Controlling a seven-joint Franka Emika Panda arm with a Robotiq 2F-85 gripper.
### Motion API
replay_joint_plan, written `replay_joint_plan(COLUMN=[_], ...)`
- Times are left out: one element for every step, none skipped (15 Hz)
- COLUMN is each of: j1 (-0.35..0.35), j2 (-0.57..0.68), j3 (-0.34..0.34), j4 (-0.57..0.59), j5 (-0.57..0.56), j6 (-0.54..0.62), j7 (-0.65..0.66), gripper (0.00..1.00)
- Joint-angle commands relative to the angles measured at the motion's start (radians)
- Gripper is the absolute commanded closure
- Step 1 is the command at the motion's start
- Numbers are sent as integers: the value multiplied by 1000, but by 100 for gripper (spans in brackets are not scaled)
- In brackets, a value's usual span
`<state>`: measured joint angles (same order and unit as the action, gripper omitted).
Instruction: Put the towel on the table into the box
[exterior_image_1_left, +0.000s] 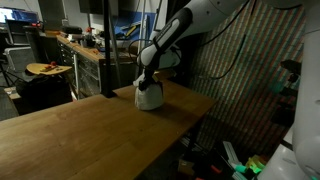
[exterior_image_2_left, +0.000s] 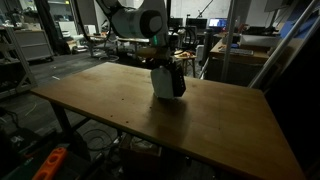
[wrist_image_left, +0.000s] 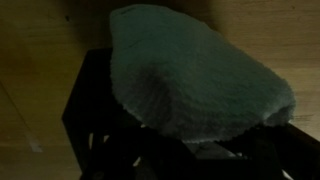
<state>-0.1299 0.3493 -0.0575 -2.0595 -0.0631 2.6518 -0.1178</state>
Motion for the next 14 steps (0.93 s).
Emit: replay_joint_plan(j1=[-33, -39, -47, -53, -59, -66, -72, -74, -75, -77, -79, -81, -82, -84], j2=[13, 11, 9, 8, 9, 11, 14, 19, 22, 24, 25, 27, 28, 27], j3=[-1, -5, -7, -11, -14, -15, -15, -15, -15, -11, -9, -5, -4, -3], j4=[12, 17, 23, 29, 34, 38, 40, 41, 42, 43, 44, 46, 47, 48], j5=[32, 34, 36, 33, 32, 34, 34, 34, 32, 37, 41, 48, 52, 58], j6=[-36, -39, -42, -44, -47, -51, -60, -67, -71, -76, -83, -90, -94, -99], j7=[-57, -60, -65, -67, -71, -77, -84, -87, -88, -95, -99, -107, -112, -117], gripper=[86, 86, 86, 86, 86, 86, 86, 86, 86, 86, 86, 86, 86, 86])
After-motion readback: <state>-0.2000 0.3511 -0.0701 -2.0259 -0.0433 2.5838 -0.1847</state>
